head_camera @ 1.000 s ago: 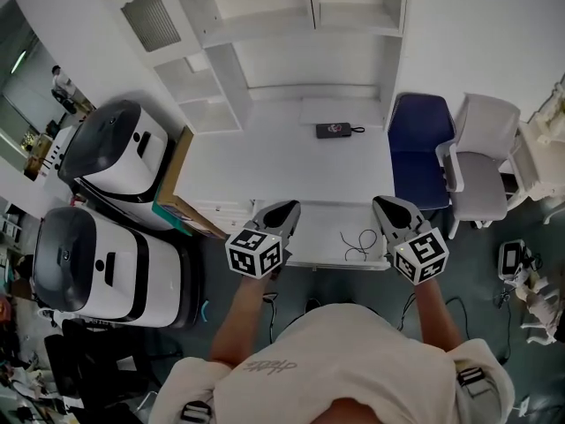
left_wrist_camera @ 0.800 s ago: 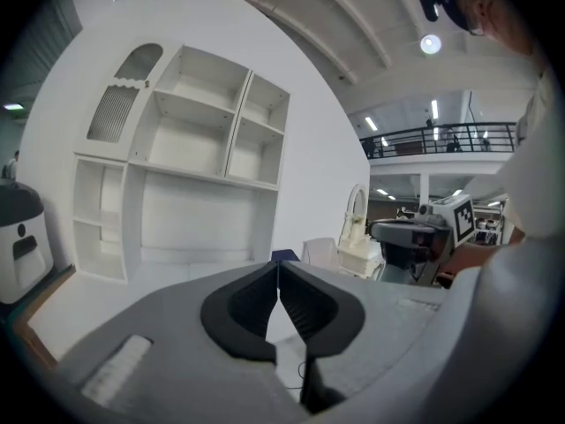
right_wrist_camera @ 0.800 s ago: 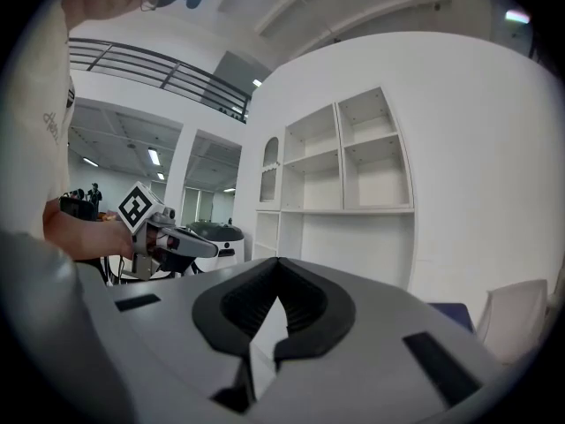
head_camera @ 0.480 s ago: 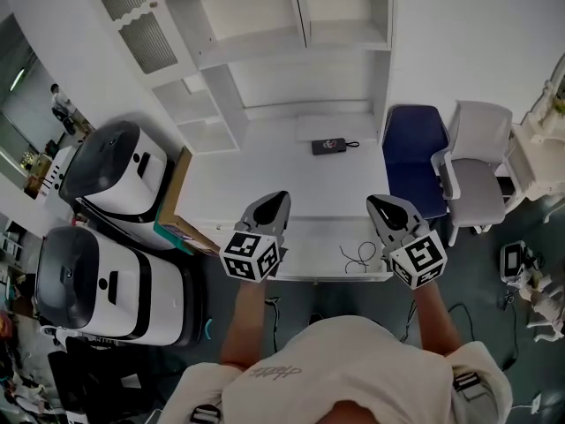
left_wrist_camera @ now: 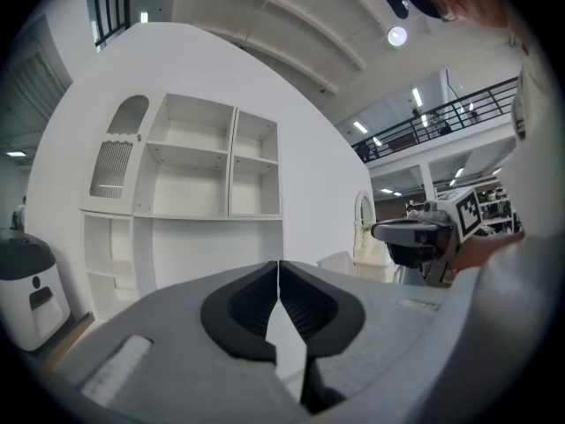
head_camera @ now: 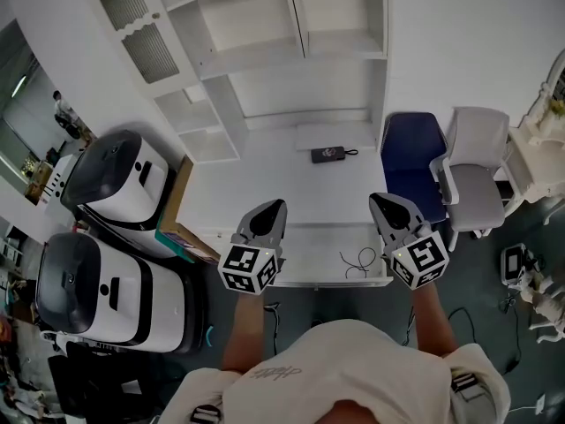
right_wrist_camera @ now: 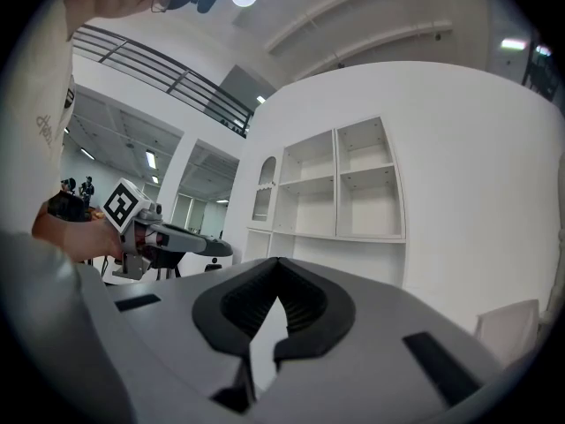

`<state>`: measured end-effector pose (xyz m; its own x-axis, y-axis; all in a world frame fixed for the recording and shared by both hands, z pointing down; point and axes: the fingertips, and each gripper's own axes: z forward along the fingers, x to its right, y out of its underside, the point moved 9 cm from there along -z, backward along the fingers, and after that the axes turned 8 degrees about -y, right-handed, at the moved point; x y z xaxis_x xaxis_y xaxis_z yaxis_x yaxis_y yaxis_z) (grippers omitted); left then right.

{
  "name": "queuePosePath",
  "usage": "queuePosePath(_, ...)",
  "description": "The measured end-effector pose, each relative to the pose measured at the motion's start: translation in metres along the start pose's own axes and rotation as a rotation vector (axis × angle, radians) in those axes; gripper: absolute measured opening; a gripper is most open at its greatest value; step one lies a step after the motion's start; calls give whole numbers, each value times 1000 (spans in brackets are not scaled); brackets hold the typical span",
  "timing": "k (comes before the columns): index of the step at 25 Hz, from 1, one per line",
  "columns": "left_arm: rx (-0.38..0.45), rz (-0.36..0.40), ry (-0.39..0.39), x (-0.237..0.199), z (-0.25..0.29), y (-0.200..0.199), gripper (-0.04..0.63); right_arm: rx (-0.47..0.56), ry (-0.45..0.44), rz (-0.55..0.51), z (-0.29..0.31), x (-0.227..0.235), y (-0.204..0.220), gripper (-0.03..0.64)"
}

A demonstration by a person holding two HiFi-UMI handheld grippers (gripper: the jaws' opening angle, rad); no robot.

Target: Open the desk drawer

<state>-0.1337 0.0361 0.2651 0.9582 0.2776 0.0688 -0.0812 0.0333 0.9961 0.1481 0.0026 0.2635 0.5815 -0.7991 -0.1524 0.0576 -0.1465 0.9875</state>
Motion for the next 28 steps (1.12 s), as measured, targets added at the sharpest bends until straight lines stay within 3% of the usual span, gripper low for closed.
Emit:
queuePosePath(6,-9,6,-2,-3,-8,4,18,9,6,-6,2,-3,-3,2)
queuePosePath(15,-37,5,37,11,-8,12,18,-38,1,71,-13,-19,22,2)
queuePosePath(28,-43,3,34,10,-14,12,18,-36,-13,65,-11,-26,27,2)
